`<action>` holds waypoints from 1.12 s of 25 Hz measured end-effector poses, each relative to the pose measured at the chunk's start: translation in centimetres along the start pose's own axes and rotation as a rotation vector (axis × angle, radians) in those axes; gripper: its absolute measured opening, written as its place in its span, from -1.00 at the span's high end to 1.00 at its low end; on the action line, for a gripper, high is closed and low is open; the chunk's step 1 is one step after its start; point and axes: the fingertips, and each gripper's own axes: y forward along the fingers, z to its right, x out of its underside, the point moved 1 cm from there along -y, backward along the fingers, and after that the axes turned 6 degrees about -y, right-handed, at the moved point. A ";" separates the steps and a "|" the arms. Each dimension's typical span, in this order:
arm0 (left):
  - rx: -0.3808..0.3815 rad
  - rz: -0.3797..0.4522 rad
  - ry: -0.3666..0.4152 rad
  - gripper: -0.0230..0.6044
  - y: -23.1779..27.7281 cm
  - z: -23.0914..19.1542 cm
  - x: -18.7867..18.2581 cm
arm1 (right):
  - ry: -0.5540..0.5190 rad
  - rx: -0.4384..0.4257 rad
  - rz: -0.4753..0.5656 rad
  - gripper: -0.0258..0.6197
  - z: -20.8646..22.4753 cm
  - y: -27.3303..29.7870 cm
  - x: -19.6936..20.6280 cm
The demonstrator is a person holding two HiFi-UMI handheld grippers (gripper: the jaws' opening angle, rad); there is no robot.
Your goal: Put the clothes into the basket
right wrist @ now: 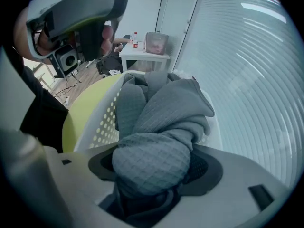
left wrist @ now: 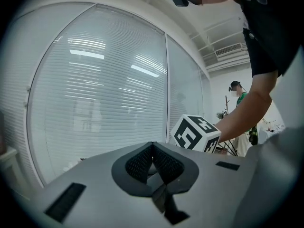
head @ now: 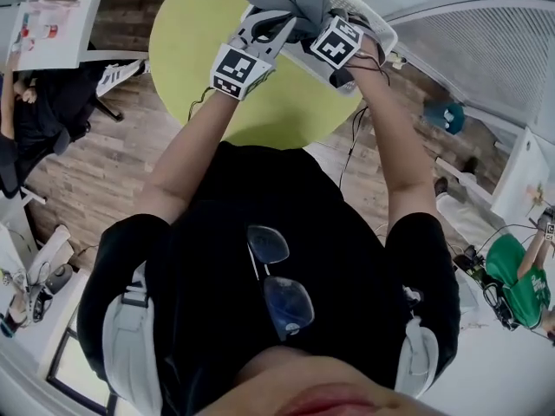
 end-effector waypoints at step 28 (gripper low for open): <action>-0.066 -0.054 -0.054 0.89 -2.9 0.9 3.2 | 0.049 -0.027 -0.031 -0.27 -1.9 7.2 3.2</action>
